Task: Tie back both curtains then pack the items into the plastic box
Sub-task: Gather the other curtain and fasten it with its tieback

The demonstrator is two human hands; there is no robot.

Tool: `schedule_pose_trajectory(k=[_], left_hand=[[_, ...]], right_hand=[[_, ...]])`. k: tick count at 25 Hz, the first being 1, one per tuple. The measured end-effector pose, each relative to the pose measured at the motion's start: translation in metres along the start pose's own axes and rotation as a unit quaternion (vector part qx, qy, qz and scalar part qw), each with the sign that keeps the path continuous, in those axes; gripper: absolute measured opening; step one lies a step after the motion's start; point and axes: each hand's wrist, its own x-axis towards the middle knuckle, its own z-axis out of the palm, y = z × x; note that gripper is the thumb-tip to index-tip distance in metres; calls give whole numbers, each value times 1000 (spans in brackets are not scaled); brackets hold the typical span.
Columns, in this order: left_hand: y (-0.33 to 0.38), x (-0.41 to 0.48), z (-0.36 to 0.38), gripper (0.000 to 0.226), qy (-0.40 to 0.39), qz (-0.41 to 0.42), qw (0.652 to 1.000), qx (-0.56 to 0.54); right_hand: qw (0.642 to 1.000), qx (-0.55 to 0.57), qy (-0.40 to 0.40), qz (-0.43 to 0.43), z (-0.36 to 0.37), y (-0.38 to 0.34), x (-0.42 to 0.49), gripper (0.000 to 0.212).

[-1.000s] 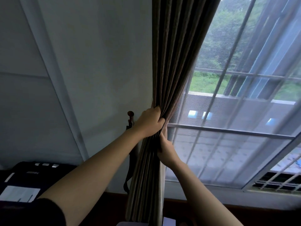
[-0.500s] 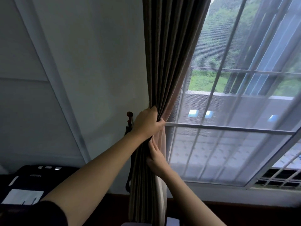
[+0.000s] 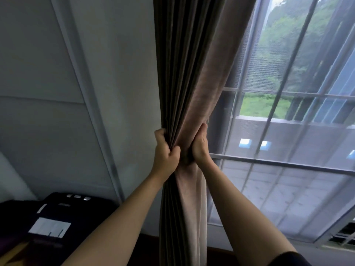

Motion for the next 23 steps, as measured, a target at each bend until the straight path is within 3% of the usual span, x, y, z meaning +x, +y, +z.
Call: schedule_pose_trajectory(k=[2, 4, 8, 12, 14, 17, 20, 23], left_hand=[[-4, -7, -5, 42, 21, -40, 997, -70], [-1, -3, -9, 38, 11, -103, 990, -93], [1, 20, -18, 45, -109, -193, 968, -114], [3, 21, -18, 46, -147, -216, 960, -97], [3, 21, -18, 48, -149, -192, 968, -61], [7, 21, -20, 46, -158, -134, 975, 82], [10, 25, -13, 49, -133, -89, 958, 237], [17, 30, 0, 50, -91, -137, 943, 289]], right_hand=[[998, 28, -30, 53, 3, -5, -5, 57], [997, 34, -52, 50, -2, -8, -12, 47], [983, 95, -135, 74, -9, -7, -21, 42], [986, 103, -116, 55, -7, -2, -25, 45], [987, 133, -76, 54, -9, 1, -25, 47], [983, 156, -63, 76, -21, 8, -20, 45], [989, 98, -79, 79, -18, 12, -18, 34], [992, -2, -100, 79, 3, 34, -25, 45]])
